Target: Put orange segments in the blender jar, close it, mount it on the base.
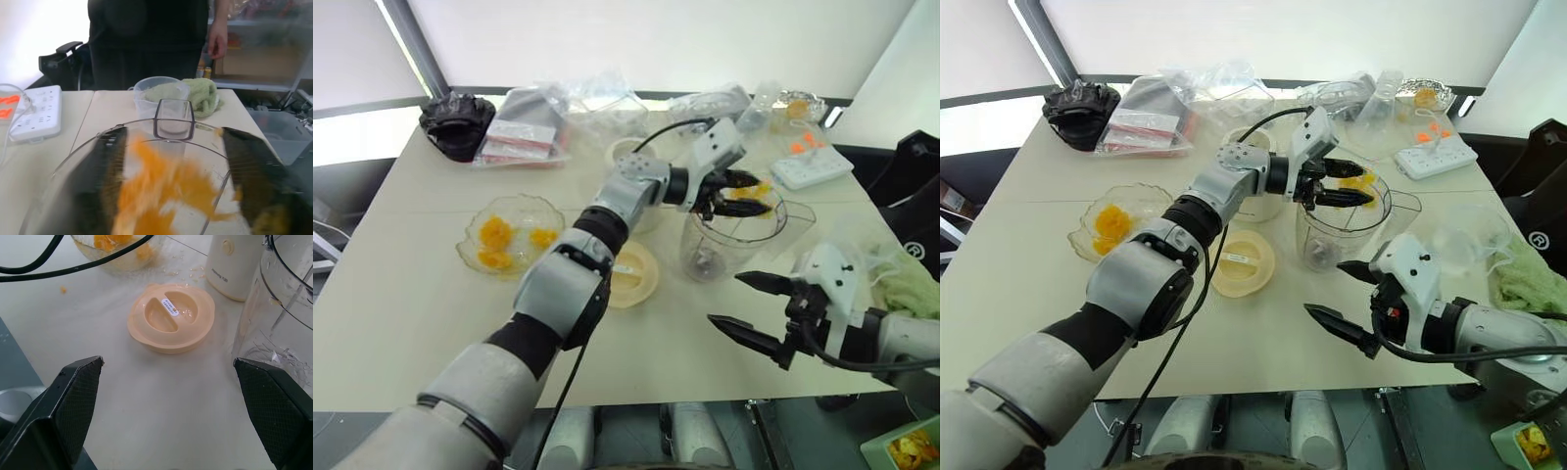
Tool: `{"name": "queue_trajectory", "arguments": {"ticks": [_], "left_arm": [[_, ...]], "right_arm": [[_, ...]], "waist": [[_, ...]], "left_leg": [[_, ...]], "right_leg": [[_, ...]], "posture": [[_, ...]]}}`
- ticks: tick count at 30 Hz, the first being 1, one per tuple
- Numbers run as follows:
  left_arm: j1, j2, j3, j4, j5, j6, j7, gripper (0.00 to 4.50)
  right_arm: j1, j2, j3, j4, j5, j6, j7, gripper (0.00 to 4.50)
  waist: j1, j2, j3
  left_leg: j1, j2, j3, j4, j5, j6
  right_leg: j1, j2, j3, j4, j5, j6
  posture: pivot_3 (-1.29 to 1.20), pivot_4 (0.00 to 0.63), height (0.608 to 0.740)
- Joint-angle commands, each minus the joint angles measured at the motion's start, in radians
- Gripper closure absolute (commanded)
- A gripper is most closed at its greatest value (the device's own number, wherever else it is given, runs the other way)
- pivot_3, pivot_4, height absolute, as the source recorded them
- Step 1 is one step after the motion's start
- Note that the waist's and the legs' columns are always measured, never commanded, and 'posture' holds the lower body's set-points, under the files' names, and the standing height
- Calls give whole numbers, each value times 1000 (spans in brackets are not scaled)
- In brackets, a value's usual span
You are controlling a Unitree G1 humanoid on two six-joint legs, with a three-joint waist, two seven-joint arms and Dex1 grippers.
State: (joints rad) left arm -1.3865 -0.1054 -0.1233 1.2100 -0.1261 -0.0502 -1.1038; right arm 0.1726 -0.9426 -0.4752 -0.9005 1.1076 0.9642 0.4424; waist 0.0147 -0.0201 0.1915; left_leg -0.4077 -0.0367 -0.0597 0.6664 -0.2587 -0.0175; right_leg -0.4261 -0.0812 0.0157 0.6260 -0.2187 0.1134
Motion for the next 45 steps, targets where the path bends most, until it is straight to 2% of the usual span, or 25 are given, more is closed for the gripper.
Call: {"name": "queue_trajectory", "arguments": {"ticks": [1, 5, 10, 12, 16, 19, 23, 27, 31, 34, 37, 41, 45], "left_arm": [[-37, -16, 26, -6, 13, -35, 28, 12], [-39, -17, 46, -16, 8, -37, 31, 12], [-9, 29, 103, -90, -34, 17, 23, 12], [47, 86, 121, -178, -55, 50, -2, 12], [122, 180, 130, -444, -82, 138, 13, 12], [131, 246, 155, -596, -125, 240, 37, 12], [238, 341, 126, -760, -100, 274, 59, 12], [330, 400, 104, -908, -137, 387, 43, 12], [575, 535, 99, -1124, -135, 469, 36, 12], [707, 579, 110, -1272, -154, 540, 84, 12], [736, 581, 104, -1326, -166, 587, 126, 12], [959, 586, 99, -1484, -152, 623, 220, 12], [1035, 535, 106, -1531, -168, 660, 324, 12]], "right_arm": [[15, -9, -34, -31, 25, -16, -16, 0], [48, -8, -40, -23, 11, -24, -9, 0], [125, 79, -36, 34, -34, -71, -15, 0], [179, 109, -37, 27, -62, -85, -22, 0], [207, 125, -158, 37, -2, -108, -24, 0], [201, 100, -270, 96, 31, -106, -6, 0], [181, 134, -342, 217, 31, -124, -35, 0], [182, 110, -391, 317, 71, -91, 13, 0], [127, 125, -360, 446, -21, -120, -30, 0], [69, 135, -320, 527, -88, -143, -59, 0], [42, 128, -302, 578, -134, -154, -34, 0], [-22, 184, -212, 673, -304, -251, -109, 0], [-82, 217, -186, 779, -392, -308, -126, 0]], "waist": [[0, 0, 0], [0, 0, 0], [-2, 0, 0], [-1, 0, 0], [-5, 2, 0], [2, 1, 0], [0, 2, -1], [-2, 3, -1], [-14, 3, -1], [-23, 4, -1], [-5, 3, -1], [-6, 8, -4], [-2, 9, -4]], "left_leg": [[0, 0, 0, 0, 0, 0], [0, 0, 0, 0, 0, 0], [0, 0, 0, 0, 0, 0], [0, 0, 0, 0, 0, 0], [2, 1, 0, -1, 0, 0], [1, 1, -1, 0, 0, 0], [1, 1, 0, -1, 0, 1], [3, 1, 0, -1, 0, 1], [5, 2, 1, -2, -1, 2], [6, 3, 1, -2, -1, 2], [4, 3, 0, -1, -1, 2], [5, 2, 2, -2, -1, 3], [5, 2, 2, -1, -1, 3]], "right_leg": [[0, 0, 0, 0, 0, 0], [0, 0, 0, 0, 0, 0], [0, 0, 0, 0, 0, 0], [0, 0, 0, 0, 0, 0], [0, 0, 2, 2, 0, 0], [0, 0, 1, 1, 0, 0], [1, 0, 2, 0, 0, 1], [2, 0, 3, 1, 0, 1], [1, 0, 5, 1, 0, 1], [2, 0, 6, 3, 0, 1], [2, 0, 5, 2, 0, 1], [2, -1, 7, 1, 0, 1], [2, -1, 7, 1, 0, 0]], "posture": [[0, 150, 740], [0, 150, 740], [0, 150, 740], [0, 150, 740], [0, 150, 740], [0, 150, 740], [0, 150, 740], [0, 150, 740], [0, 150, 740], [0, 150, 740], [0, 150, 740], [0, 150, 740], [0, 150, 740]]}}
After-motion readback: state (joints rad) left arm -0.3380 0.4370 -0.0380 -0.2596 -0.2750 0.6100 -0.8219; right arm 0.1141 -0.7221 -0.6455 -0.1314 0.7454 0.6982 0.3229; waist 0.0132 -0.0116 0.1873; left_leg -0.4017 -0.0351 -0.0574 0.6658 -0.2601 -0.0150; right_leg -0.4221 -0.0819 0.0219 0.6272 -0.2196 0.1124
